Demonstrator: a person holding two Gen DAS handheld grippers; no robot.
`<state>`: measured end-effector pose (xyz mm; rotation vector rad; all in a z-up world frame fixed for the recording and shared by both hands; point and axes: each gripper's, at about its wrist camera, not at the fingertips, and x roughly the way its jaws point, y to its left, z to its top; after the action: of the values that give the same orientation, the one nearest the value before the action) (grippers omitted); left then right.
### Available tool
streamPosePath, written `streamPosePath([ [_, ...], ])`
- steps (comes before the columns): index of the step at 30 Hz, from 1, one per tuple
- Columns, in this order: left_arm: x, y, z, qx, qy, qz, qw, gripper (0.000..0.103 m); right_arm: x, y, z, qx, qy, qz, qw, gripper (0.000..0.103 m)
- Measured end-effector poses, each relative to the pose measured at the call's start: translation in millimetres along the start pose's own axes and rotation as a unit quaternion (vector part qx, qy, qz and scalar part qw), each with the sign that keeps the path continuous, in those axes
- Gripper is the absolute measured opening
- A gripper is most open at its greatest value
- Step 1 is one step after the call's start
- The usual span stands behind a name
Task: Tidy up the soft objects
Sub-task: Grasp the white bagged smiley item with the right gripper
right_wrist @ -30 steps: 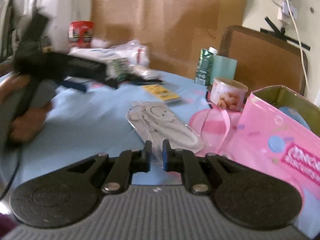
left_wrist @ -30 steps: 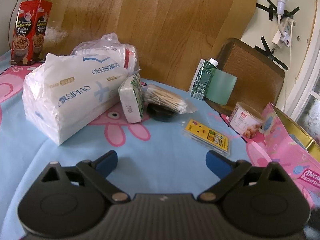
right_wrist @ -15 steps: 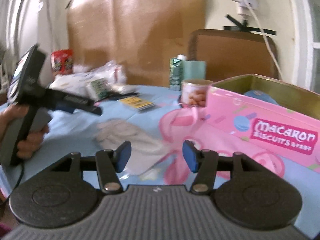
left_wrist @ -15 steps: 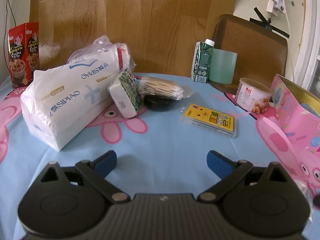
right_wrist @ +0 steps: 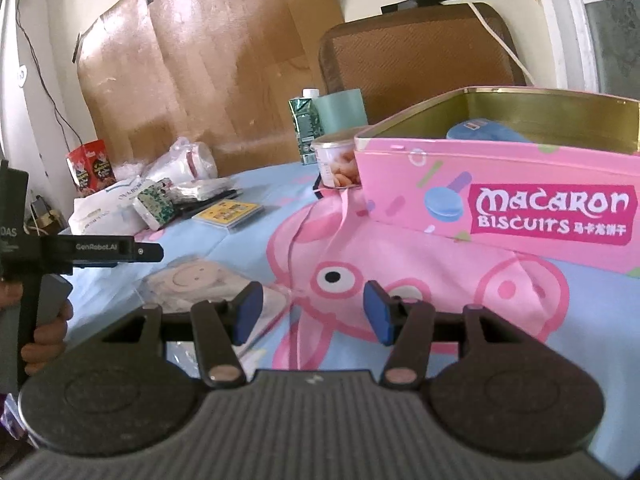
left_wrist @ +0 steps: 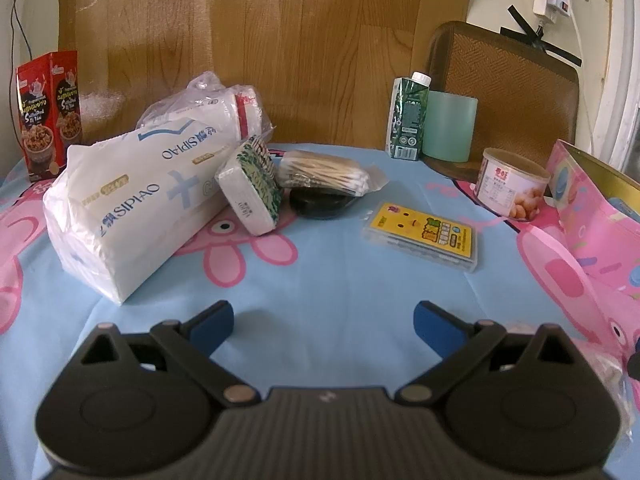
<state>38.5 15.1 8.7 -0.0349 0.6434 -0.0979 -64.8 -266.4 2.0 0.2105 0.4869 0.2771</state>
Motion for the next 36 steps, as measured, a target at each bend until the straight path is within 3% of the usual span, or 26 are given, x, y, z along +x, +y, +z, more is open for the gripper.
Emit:
streamPosePath([
  [36, 1.1, 3.3, 0.4, 0.002, 0.0, -0.029, 0.9996, 0.102, -1.2, 2.8, -0.3, -0.007, -0.002, -0.015, 1.0, 0.058],
])
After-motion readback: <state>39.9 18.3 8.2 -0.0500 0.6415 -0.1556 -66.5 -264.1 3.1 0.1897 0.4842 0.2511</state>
